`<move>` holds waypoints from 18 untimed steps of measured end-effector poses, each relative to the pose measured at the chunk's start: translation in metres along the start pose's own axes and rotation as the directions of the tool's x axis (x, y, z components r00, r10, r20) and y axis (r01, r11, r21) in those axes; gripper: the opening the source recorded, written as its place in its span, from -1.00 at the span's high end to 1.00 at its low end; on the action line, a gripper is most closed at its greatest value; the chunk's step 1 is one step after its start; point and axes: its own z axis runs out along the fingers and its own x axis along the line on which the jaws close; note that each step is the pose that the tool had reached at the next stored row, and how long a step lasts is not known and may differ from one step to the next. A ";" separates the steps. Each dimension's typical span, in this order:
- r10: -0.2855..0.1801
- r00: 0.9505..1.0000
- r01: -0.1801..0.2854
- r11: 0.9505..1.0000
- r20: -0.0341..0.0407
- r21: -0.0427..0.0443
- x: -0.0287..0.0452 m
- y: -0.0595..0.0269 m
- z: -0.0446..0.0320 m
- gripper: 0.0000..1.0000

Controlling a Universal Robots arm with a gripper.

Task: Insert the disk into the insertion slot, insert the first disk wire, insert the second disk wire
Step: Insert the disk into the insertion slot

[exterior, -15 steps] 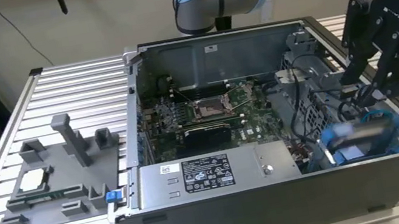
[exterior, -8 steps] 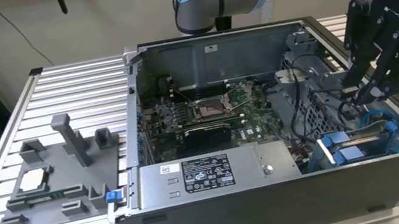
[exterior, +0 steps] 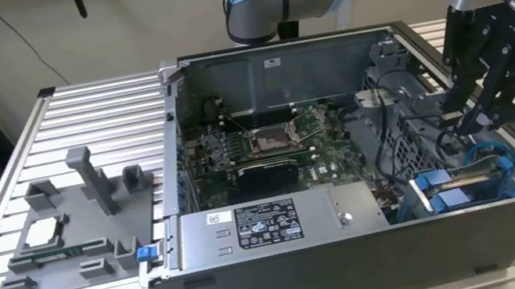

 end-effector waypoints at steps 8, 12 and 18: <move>-0.004 1.000 0.004 1.000 0.001 0.024 -0.0182 0.0000 0.0086 -1.00; -0.007 1.000 0.007 0.999 -0.004 0.043 -0.0188 -0.0001 0.0120 -1.00; -0.014 1.000 0.014 0.998 -0.007 0.060 -0.0178 -0.0002 0.0197 -1.00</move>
